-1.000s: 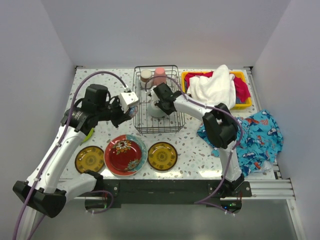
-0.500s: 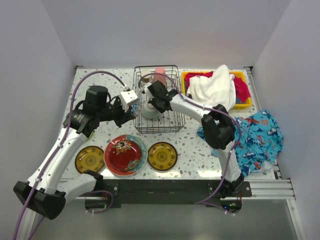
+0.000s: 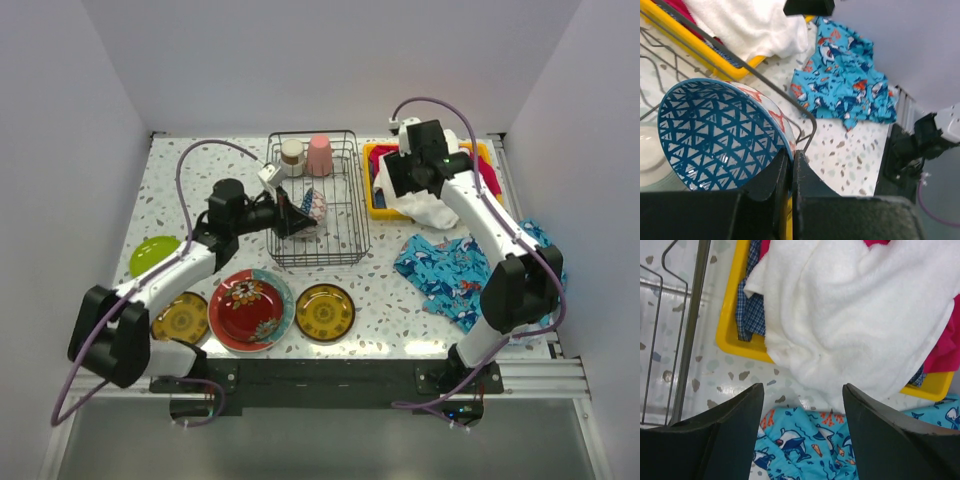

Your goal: Load the mixed dishes into the dish rack

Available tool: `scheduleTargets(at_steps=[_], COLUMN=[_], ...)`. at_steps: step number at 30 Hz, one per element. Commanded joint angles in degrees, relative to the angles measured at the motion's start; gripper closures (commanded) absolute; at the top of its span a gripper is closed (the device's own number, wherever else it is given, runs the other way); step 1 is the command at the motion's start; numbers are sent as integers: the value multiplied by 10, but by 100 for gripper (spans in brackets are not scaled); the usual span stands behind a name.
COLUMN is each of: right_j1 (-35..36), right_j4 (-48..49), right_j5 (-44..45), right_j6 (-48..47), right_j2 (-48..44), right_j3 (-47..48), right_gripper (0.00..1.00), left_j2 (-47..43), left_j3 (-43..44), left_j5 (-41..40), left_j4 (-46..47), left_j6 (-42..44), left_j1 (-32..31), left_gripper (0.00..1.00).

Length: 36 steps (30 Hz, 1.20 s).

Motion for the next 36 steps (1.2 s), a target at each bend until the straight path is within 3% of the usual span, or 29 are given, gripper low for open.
scheduleTargets(at_steps=[1,5,10,18,27,36], right_j1=[23,15,12,9,9,9], right_j4=[-32,-32,-33,-28,-22,-12], right_j5=[-5,9,21,36,44,45], right_j6=[0,-12,-28,-42,-54,-58], right_j2=[-23,-31,-32,-30,-26,-11], right_j3=[-40,-46,-48,-61,-66,-51], right_gripper=[31,31,31,31,31,31], left_j2=[58,131,185,258,301,333], left_j3=[12,39,61,90,86,99], left_j5=[-28,-58,-141,-148,-126,-123], left_j4=[313,358,327,391,443,382], left_j6=[-186,-246,-336,-418,-458,-466], left_j1=[-42,-65,-64,-73,-76,-75], left_gripper=[100,100,100,100,100,100])
